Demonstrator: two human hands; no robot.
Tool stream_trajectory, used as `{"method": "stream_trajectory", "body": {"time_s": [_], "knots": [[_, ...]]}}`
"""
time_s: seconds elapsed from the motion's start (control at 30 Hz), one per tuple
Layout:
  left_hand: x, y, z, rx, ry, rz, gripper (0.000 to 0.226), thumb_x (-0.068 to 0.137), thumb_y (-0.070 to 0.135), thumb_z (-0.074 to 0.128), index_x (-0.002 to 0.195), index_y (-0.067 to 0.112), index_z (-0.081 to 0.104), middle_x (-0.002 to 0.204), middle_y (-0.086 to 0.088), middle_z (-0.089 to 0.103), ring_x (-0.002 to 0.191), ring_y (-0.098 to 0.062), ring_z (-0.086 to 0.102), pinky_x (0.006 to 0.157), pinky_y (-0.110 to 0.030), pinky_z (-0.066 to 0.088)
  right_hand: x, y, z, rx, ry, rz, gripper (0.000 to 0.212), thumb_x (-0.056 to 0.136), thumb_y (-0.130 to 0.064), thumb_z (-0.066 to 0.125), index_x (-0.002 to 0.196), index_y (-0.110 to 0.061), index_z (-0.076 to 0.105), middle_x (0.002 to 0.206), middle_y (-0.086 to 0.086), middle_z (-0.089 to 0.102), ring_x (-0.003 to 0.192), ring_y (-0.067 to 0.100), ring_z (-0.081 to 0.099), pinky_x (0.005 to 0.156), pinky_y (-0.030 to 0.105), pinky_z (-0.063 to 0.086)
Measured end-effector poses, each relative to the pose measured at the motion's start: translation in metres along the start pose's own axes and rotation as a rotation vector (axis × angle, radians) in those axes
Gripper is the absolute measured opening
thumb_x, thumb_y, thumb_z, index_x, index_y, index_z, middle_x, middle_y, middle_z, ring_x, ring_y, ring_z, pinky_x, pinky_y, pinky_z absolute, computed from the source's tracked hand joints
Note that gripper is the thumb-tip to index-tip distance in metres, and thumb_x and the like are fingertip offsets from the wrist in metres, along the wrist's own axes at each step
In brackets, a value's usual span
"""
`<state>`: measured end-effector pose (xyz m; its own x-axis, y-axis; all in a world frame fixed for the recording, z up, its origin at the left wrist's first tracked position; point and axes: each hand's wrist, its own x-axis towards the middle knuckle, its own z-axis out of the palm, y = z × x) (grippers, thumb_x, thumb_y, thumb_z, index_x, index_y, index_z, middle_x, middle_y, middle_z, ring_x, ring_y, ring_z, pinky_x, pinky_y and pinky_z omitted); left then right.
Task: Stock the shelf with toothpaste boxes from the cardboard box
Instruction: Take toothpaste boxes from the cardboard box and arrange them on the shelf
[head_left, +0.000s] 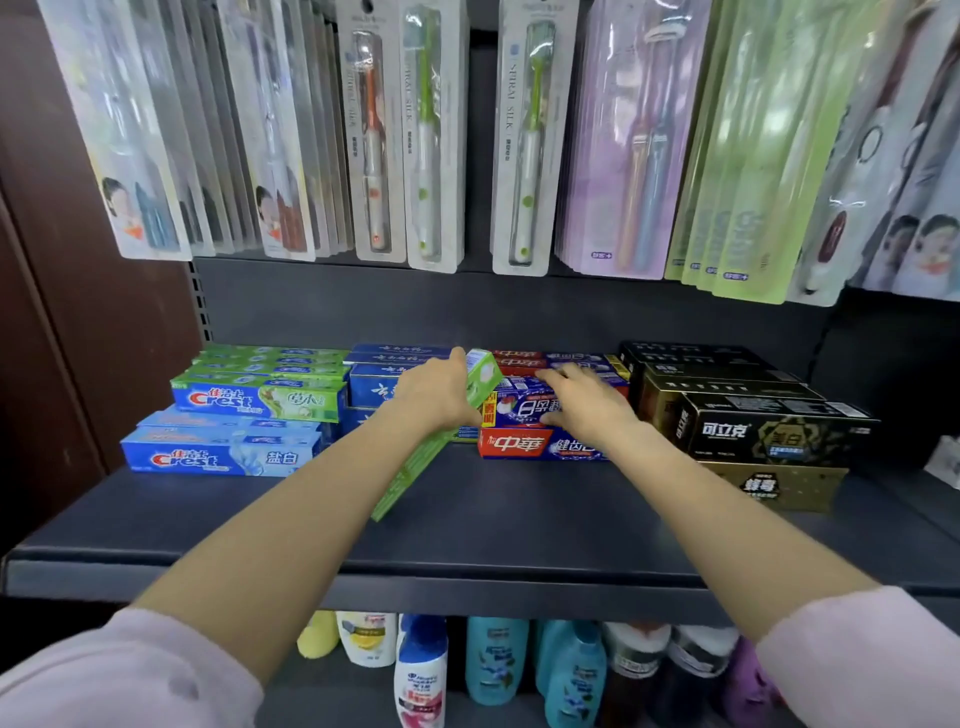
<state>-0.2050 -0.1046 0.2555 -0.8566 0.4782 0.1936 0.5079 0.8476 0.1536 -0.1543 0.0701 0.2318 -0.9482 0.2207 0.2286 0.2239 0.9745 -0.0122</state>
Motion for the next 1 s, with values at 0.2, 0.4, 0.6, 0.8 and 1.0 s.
{"method": "stream_trajectory", "body": {"time_s": [0.2,0.4,0.6,0.8,1.0], "knots": [[0.004,-0.006,0.005,0.046,0.035,-0.014,0.067,0.077,0.033,0.072,0.127,0.010,0.034,0.108,-0.010,0.062,0.097,-0.030,0.061,0.067,-0.035,0.042,0.011,0.002,-0.002,0.020,0.028,0.062,0.050,0.087,-0.017,0.064,0.133,-0.015,0.044,0.134,0.013,0.043,0.130,0.032,0.036,0.097,0.046,0.043],[0.004,-0.002,0.005,0.020,0.047,-0.023,0.065,0.078,0.034,0.072,0.126,0.010,0.035,0.109,-0.010,0.061,0.092,-0.026,0.058,0.066,-0.033,0.042,0.010,0.002,-0.002,0.005,0.002,0.041,0.059,0.084,-0.021,0.068,0.135,-0.013,0.038,0.139,0.013,0.041,0.131,0.034,0.036,0.102,0.048,0.041],[0.005,0.001,0.007,-0.062,0.049,-0.064,0.069,0.077,0.037,0.073,0.127,0.010,0.036,0.113,-0.010,0.059,0.102,-0.027,0.058,0.069,-0.033,0.040,0.006,0.003,-0.005,0.056,0.041,0.011,0.054,0.085,-0.023,0.066,0.132,-0.020,0.040,0.136,0.010,0.047,0.127,0.031,0.043,0.101,0.048,0.040],[0.007,0.000,0.010,-0.279,0.167,-0.128,0.063,0.076,0.039,0.072,0.120,0.010,0.039,0.101,-0.008,0.060,0.085,-0.027,0.055,0.066,-0.035,0.040,0.006,0.011,-0.004,0.207,0.115,-0.034,0.054,0.089,-0.028,0.061,0.138,-0.023,0.039,0.135,0.011,0.047,0.128,0.030,0.040,0.097,0.041,0.039],[0.015,0.003,0.005,-0.663,0.162,-0.098,0.051,0.071,0.034,0.078,0.105,0.013,0.046,0.100,-0.004,0.058,0.097,-0.025,0.057,0.079,-0.035,0.046,0.012,0.014,-0.012,0.663,0.389,0.024,0.047,0.089,-0.025,0.061,0.131,-0.012,0.045,0.126,0.014,0.054,0.116,0.028,0.052,0.090,0.034,0.041]]}}
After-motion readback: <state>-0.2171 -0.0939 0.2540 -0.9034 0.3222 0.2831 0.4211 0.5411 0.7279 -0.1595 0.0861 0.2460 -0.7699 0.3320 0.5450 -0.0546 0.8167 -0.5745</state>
